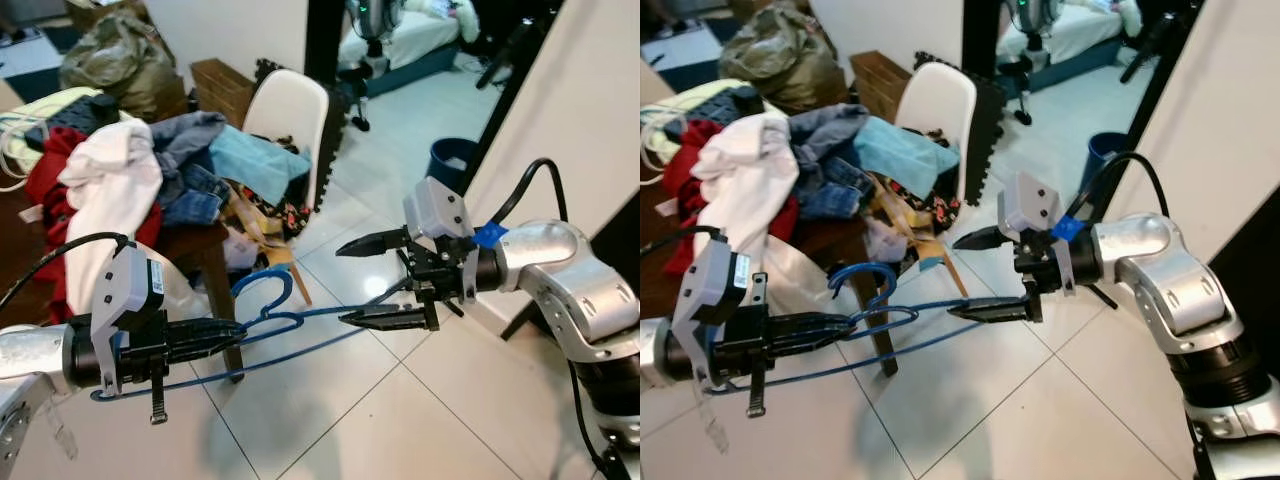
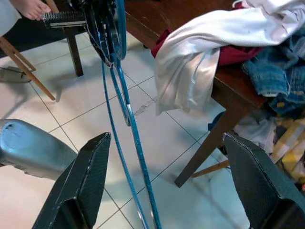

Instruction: Hang hanger

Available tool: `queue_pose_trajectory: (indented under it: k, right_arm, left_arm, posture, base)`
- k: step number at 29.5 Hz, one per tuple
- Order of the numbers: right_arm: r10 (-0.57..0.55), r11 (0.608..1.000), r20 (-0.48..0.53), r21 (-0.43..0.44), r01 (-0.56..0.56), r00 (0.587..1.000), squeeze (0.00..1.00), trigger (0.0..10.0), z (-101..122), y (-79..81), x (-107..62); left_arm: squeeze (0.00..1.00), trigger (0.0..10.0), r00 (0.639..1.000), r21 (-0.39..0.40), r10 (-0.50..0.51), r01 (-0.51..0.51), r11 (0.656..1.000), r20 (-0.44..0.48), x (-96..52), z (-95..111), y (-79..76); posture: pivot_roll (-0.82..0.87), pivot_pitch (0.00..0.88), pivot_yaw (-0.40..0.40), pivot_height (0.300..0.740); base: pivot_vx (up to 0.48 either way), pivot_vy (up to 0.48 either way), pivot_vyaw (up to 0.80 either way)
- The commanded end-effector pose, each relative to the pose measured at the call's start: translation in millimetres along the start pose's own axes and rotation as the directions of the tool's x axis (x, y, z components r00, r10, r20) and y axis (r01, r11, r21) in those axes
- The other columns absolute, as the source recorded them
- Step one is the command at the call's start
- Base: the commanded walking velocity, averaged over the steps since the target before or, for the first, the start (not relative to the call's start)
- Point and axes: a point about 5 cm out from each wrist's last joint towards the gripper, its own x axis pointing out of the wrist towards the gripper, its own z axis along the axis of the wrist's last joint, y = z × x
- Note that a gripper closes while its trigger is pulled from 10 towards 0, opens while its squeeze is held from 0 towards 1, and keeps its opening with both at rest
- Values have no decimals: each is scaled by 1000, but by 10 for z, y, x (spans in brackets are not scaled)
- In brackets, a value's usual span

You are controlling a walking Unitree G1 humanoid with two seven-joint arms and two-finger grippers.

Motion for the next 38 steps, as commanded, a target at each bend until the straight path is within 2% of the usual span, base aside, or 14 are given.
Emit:
queue_pose_trajectory:
  k: [1, 5, 6, 7, 10, 16, 21, 22, 24, 25, 26, 27, 38]
  right_arm:
    - [93, 996, 32, -20, -92, 995, 0, 10000, 64, 114, 128]
    - [174, 985, 78, -19, -173, 982, 0, 10000, 117, 220, 250]
    - [174, 985, 78, -19, -173, 982, 0, 10000, 117, 220, 250]
    - [195, 981, 89, -20, -194, 977, 0, 10000, 131, 258, 329]
    - [190, 982, 90, -19, -190, 978, 0, 10000, 128, 276, 428]
    - [172, 985, 53, -1, -173, 984, 0, 10000, 86, 295, 594]
    - [172, 985, -4, 10, -172, 985, 0, 10000, 39, 298, 641]
    - [177, 984, -23, 9, -177, 984, 0, 4510, 25, 301, 645]
    - [180, 984, -43, 6, -180, 983, 0, 4510, 12, 305, 652]
    - [184, 983, -53, 2, -184, 981, 0, 1333, 6, 309, 651]
    - [182, 983, -77, -9, -184, 980, 0, 1333, -7, 305, 645]
    - [181, 983, -99, -18, -184, 978, 0, 0, -17, 302, 640]
    - [228, 970, -178, -46, -240, 957, 0, 0, -51, 359, 598]
  left_arm:
    - [0, 10000, 999, -4, -42, 42, 999, -4, 15, 25, -19]
    - [0, 10000, 998, 3, -57, 57, 998, -1, 53, 32, -26]
    - [0, 10000, 998, 3, -57, 57, 998, -1, 53, 32, -26]
    - [0, 10000, 998, 10, -65, 65, 998, -1, 78, 34, -29]
    - [0, 10000, 997, 18, -78, 78, 997, 3, 107, 44, -37]
    - [0, 10000, 994, 29, -113, 113, 993, -4, 160, 63, -69]
    - [0, 10000, 993, 34, -121, 122, 992, -11, 177, 64, -73]
    - [0, 10000, 992, 38, -122, 123, 992, -15, 180, 63, -72]
    - [0, 10000, 992, 43, -124, 125, 991, -22, 185, 60, -71]
    - [0, 10000, 992, 42, -124, 125, 991, -22, 185, 60, -71]
    - [0, 10000, 992, 44, -125, 126, 991, -25, 184, 59, -72]
    - [0, 10000, 992, 46, -126, 128, 991, -27, 185, 60, -72]
    - [0, 10000, 990, 69, -134, 136, 988, -38, 191, 89, -64]
  posture:
    - [-24, 101, -19, 740]
    - [-25, 100, -21, 740]
    - [-25, 100, -21, 740]
    - [-25, 99, -21, 740]
    - [-25, 100, -22, 740]
    - [-25, 100, -26, 740]
    - [-28, 100, -27, 740]
    - [-28, 100, -28, 740]
    - [-28, 100, -28, 740]
    - [-29, 100, -28, 740]
    - [-29, 101, -29, 740]
    - [-28, 101, -31, 740]
    - [-30, 100, -29, 740]
  base:
    - [0, 0, 0]
    - [0, 0, 0]
    - [0, 0, 0]
    - [0, 0, 0]
    - [0, 0, 0]
    - [0, 0, 0]
    - [0, 0, 0]
    - [0, 0, 0]
    - [0, 0, 0]
    - [0, 0, 0]
    - [0, 0, 0]
    - [0, 0, 0]
    - [0, 0, 0]
